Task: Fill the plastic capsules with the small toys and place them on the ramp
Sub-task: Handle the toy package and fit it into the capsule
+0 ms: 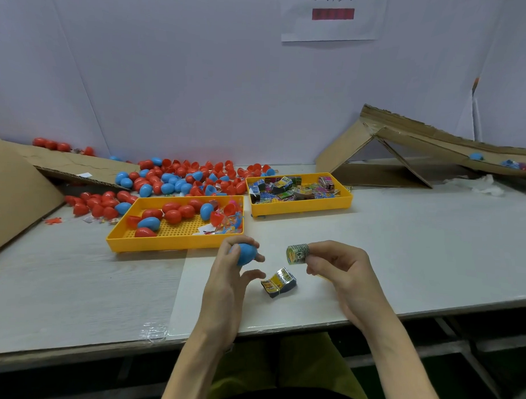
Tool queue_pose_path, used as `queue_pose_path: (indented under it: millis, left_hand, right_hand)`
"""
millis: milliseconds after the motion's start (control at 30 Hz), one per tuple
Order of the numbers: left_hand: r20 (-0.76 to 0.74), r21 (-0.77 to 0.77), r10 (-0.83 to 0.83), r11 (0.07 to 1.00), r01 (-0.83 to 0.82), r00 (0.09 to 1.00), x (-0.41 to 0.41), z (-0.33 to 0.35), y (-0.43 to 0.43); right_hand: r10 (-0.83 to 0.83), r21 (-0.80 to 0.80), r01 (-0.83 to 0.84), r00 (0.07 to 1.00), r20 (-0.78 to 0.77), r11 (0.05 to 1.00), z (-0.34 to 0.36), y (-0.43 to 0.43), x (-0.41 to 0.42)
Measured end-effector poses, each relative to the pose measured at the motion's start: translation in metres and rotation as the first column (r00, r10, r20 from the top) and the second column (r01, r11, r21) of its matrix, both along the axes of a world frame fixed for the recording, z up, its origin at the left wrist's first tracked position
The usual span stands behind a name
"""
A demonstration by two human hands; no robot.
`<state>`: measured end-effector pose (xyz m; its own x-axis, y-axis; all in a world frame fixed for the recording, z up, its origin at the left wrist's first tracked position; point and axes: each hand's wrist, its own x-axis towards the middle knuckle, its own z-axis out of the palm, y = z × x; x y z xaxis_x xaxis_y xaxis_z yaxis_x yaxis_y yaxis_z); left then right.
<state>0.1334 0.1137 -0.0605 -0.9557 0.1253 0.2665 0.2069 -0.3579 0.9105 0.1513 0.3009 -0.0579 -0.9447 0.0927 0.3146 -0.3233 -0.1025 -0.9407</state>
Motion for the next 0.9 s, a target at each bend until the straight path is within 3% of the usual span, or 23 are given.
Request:
queue_pose_path:
  millis: [267,900]
  left_hand:
    - [-0.076,-0.224,-0.065,0.973,0.046,0.995,0.003,0.0005,0.0002]
    - [-0.086,-0.268,-0.082,0.962,0.056,0.993,0.0089,0.0064,0.0]
  right_hand:
    - [0.0,0.044,0.0,1.0,-0.002,0.999,0.001,-0.0004,0.0003]
    - [0.043,0.051,-0.04,0.997,-0.063,0.998,0.0026,-0.0003,0.0034]
